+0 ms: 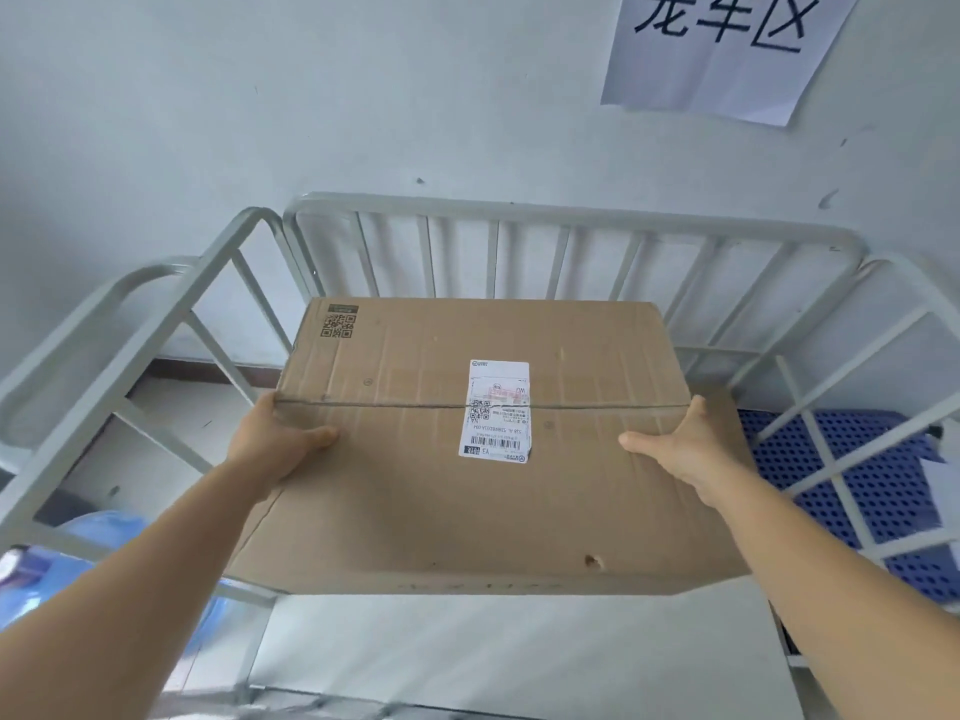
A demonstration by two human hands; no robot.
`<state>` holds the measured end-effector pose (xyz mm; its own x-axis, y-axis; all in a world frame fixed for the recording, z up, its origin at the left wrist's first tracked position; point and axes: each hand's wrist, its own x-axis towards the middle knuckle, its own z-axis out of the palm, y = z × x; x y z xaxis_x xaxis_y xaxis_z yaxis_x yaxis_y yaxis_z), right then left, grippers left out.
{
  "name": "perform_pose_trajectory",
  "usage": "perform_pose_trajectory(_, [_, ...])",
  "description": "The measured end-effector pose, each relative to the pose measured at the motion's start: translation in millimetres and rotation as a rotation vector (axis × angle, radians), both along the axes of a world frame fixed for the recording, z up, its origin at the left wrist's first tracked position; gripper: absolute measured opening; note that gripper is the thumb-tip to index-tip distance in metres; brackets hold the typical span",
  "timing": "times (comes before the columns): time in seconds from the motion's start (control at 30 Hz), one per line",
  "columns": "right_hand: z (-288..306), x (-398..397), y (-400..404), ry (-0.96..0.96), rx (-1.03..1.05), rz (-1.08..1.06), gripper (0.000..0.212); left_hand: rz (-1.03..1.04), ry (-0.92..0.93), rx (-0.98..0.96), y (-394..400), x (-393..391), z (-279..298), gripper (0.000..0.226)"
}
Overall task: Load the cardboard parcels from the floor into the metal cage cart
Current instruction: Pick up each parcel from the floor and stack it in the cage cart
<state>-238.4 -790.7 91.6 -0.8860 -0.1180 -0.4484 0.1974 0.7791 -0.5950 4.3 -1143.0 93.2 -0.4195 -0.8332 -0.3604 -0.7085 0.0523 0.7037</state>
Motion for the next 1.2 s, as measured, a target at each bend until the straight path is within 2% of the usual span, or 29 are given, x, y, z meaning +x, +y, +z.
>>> perform_pose_trajectory(0.13, [-17,9,-45,-0.023,0.043,-0.029,0.121,-0.031,-0.016,0.057,-58,-1,-19,0.069])
perform_pose_trajectory(0.3, [-45,14,-87,-0.05,0.063,-0.078,0.12,-0.07,-0.067,0.085,-117,-6,-50,0.084])
perform_pose_trajectory(0.43, [-68,14,-117,-0.113,0.06,-0.079,0.118,-0.078,-0.119,0.078,-143,-10,-66,0.069])
perform_pose_trajectory(0.57, [-99,2,-145,-0.166,0.065,-0.043,0.121,-0.066,-0.174,0.075,-170,-16,-94,0.069])
perform_pose_trajectory(0.7, [-138,-17,-173,-0.192,0.089,-0.02,0.122,-0.061,-0.238,0.064,-189,-26,-127,0.078])
perform_pose_trajectory(1.03, [-242,-62,-214,-0.238,0.119,-0.036,0.117,-0.017,-0.288,0.115,-221,-64,-223,0.081])
perform_pose_trajectory(1.2, [-302,-85,-235,-0.248,0.118,-0.043,0.119,0.025,-0.315,0.122,-240,-81,-278,0.099])
